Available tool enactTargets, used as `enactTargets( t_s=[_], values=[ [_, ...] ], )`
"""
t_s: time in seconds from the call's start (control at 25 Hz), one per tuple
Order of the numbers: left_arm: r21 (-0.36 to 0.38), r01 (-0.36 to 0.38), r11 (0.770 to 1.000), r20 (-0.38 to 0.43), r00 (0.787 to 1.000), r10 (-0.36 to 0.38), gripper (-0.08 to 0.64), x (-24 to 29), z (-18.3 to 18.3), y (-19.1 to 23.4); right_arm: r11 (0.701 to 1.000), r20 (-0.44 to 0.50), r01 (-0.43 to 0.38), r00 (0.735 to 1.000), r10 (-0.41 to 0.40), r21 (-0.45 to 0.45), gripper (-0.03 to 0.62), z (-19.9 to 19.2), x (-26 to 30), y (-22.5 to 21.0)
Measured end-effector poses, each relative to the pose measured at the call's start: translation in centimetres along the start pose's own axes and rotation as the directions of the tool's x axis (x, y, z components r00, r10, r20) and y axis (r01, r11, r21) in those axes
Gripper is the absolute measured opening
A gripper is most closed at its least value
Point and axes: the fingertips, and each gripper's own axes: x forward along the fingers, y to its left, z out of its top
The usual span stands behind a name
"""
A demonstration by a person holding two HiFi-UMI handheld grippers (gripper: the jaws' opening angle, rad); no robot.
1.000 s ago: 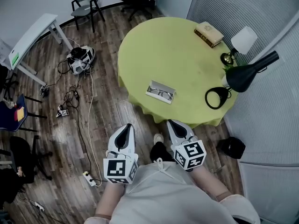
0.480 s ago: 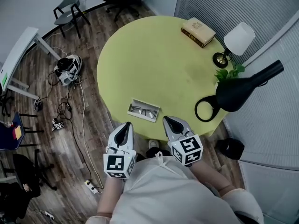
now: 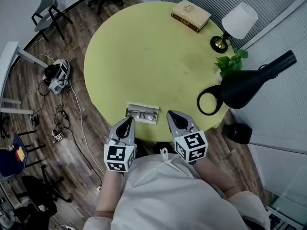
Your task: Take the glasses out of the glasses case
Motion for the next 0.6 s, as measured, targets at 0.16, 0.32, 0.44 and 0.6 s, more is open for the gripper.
enactTargets(
  t_s=[0.16,0.32,0.44,0.6],
  values=[
    [0.014,0.088,0.996,-0.043,0.995,-0.088,0.006,1.9,-0.4,1.3,0.993,-0.020,0.102,0.995,-0.101,0.061,0.000,-0.9,1.0,-0.6],
    [0.021,0.184,0.983,-0.107,0.978,-0.181,0.006,3.3,-1.7,2.0,0.977,-0.051,0.188,0.982,-0.184,0.101,0.000,-2.0,1.9,-0.7],
    [0.094,0.255,0.962,-0.133,0.961,-0.241,0.006,4.3,-2.4,2.2,0.964,-0.071,0.235,0.971,-0.228,0.124,0.000,-2.5,2.8,-0.4],
    [0.221,0.356,0.908,-0.238,0.922,-0.304,0.006,5.9,-4.8,1.9,0.947,-0.098,0.283,0.958,-0.270,0.150,0.000,-3.5,3.5,0.2]
  ],
)
